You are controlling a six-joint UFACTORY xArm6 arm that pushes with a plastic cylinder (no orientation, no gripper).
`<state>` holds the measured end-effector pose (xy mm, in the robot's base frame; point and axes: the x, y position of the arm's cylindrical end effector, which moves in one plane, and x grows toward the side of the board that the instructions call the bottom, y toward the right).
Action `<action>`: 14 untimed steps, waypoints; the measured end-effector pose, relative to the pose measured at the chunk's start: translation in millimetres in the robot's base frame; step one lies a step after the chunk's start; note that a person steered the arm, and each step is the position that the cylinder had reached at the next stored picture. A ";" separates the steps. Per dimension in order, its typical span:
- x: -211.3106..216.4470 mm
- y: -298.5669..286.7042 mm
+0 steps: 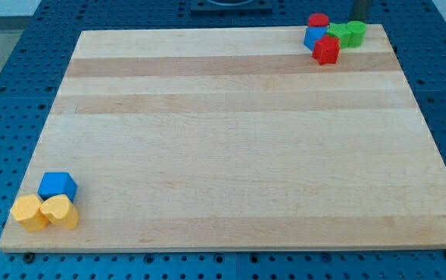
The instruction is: Slide the red circle to center
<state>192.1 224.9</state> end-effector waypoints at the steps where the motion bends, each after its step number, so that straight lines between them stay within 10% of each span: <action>1: 0.0 -15.8; 6: 55.6 -144.1; 9: 2.2 -166.4; 14: 124.4 -216.6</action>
